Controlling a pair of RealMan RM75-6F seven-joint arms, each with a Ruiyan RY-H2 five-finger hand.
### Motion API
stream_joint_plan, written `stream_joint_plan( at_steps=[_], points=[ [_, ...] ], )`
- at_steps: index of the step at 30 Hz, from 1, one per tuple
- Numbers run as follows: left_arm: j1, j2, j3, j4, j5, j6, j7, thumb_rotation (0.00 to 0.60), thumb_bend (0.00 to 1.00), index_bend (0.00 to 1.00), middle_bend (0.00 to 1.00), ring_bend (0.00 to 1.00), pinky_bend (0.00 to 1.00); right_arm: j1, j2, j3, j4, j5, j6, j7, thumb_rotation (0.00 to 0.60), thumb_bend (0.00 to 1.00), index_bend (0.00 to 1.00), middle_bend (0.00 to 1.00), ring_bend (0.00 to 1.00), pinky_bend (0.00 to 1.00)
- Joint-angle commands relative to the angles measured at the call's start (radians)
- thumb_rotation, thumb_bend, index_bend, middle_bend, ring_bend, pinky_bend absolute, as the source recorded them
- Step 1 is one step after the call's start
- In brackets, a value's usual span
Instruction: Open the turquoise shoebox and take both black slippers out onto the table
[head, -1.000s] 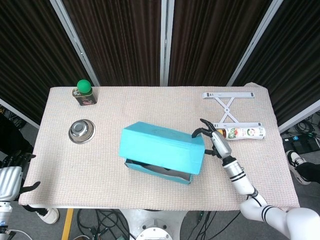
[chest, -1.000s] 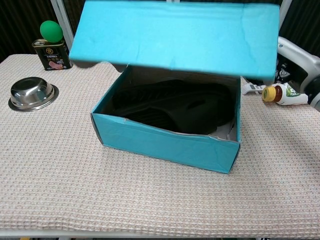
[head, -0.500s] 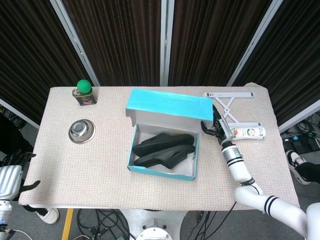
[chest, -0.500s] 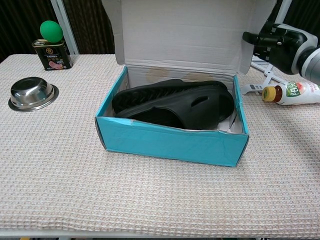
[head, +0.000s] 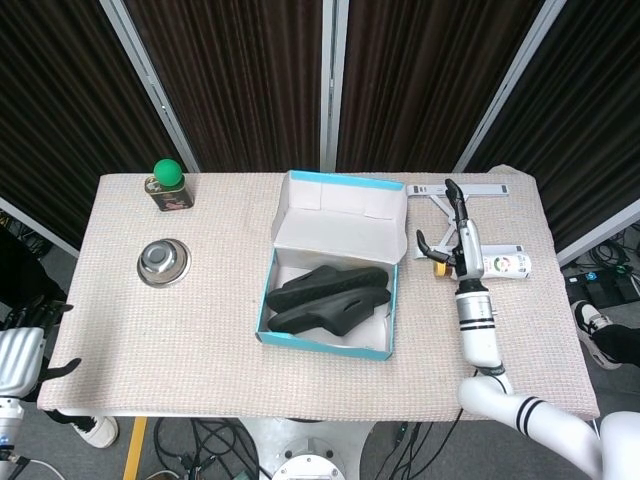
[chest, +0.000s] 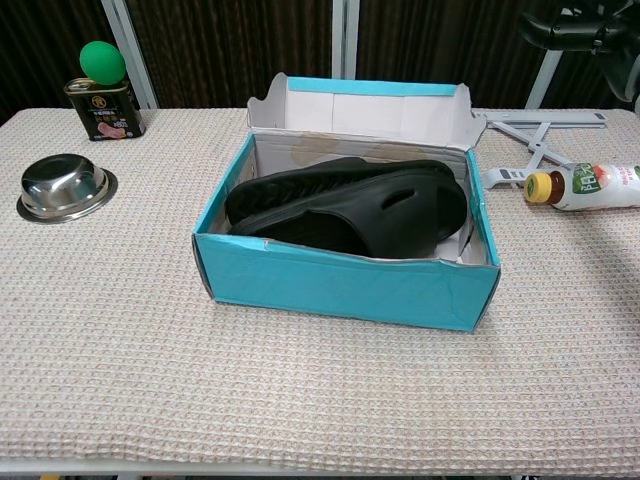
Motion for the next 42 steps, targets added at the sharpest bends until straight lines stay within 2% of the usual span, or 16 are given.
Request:
stream_joint_plan(
  at_steps=[1, 4, 7, 11, 16, 21, 32, 42],
  points=[
    [-0.004, -0.002, -0.001, 0.003, 0.001, -0.004, -0.003, 0.600, 0.00, 0.25, 0.21, 0.08, 0.15, -0.041, 0.144, -0.120, -0.095, -0.178, 0.031, -0.099, 0.600, 0.15, 0.00, 0.03, 0.00, 0.00],
    [-0.007, -0.005, -0.001, 0.007, 0.006, -0.005, -0.006, 0.600, 0.00, 0.25, 0.21, 0.08, 0.15, -0.031, 0.262, -0.173, -0.204, -0.251, -0.023, -0.160, 0.600, 0.06, 0.05, 0.19, 0.01, 0.07],
    [-0.009, -0.009, 0.000, 0.011, 0.014, -0.002, -0.011, 0.600, 0.00, 0.25, 0.21, 0.08, 0.15, -0.004, 0.351, -0.215, -0.297, -0.303, -0.098, -0.239, 0.600, 0.01, 0.17, 0.29, 0.07, 0.20],
    [-0.009, -0.013, 0.002, 0.014, 0.015, -0.003, -0.016, 0.600, 0.00, 0.25, 0.21, 0.08, 0.15, 0.058, 0.400, -0.246, -0.364, -0.305, -0.242, -0.364, 0.600, 0.00, 0.26, 0.33, 0.11, 0.29],
    [-0.005, -0.019, 0.007, 0.024, 0.018, -0.001, -0.031, 0.600, 0.00, 0.25, 0.21, 0.08, 0.15, 0.121, 0.349, -0.245, -0.356, -0.244, -0.357, -0.544, 0.600, 0.00, 0.27, 0.31, 0.11, 0.29],
    [0.001, -0.021, 0.009, 0.032, 0.006, -0.002, -0.041, 0.600, 0.00, 0.25, 0.21, 0.08, 0.15, 0.149, 0.277, -0.233, -0.327, -0.186, -0.388, -0.630, 0.600, 0.00, 0.26, 0.29, 0.11, 0.29],
    [0.001, -0.038, 0.010, 0.069, 0.006, -0.007, -0.073, 0.600, 0.00, 0.25, 0.21, 0.08, 0.15, 0.173, 0.209, -0.223, -0.301, -0.129, -0.364, -0.823, 0.600, 0.00, 0.26, 0.29, 0.11, 0.29],
    [0.009, -0.049, 0.013, 0.092, 0.003, -0.007, -0.105, 0.600, 0.00, 0.25, 0.21, 0.08, 0.15, 0.176, 0.182, -0.250, -0.353, -0.112, -0.332, -1.005, 0.600, 0.00, 0.26, 0.29, 0.12, 0.29]
  ],
)
